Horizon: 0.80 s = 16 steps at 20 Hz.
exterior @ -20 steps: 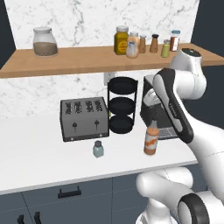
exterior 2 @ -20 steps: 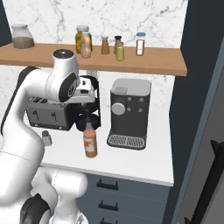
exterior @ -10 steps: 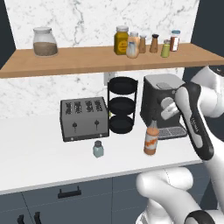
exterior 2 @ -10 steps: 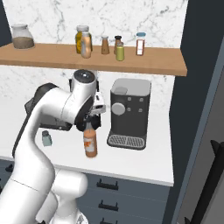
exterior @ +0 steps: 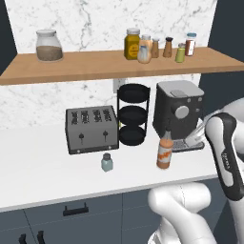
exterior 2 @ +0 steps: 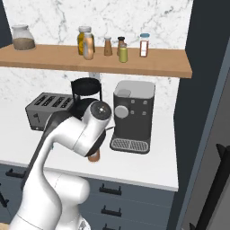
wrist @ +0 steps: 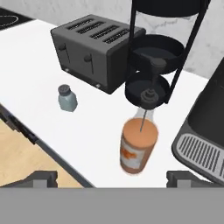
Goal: Put the shaker and condiment bottle from the counter next to their counterparts in the cabinet.
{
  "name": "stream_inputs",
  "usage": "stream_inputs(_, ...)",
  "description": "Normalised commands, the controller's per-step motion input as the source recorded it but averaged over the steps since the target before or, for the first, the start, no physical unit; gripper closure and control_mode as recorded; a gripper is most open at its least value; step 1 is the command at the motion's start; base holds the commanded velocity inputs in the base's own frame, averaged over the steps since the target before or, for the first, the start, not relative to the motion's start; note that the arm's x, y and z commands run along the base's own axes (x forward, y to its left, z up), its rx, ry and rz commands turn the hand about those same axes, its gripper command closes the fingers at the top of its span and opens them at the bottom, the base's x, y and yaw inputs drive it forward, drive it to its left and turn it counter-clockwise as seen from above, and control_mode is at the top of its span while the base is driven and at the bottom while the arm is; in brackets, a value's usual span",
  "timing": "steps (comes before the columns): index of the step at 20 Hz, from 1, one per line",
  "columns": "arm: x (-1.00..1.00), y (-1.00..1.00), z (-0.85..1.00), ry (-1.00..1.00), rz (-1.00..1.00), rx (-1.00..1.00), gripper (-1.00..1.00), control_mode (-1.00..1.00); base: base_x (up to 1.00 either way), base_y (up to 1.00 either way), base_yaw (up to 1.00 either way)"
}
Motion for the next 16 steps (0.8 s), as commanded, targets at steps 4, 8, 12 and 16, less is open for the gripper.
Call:
stream_inputs(4, 0.00, 0.00, -0.17, -0.16, 0.09, 0.01, -1.00, -1.00, 0.00, 0.00, 0.00)
stream_inputs(8, 0.09, -0.07, -0.38, -0.13, 0.15, 0.01, -1.00, -1.00, 0.00, 0.00, 0.00)
stream_inputs(12, 0.03, -0.03, -0.30, -0.02, 0.15, 0.02, -1.00, -1.00, 0.00, 0.00, 0.00)
stream_inputs(16, 0.06, -0.06, -0.04, -0.11, 0.03, 0.03, -1.00, -1.00, 0.00, 0.00, 0.00)
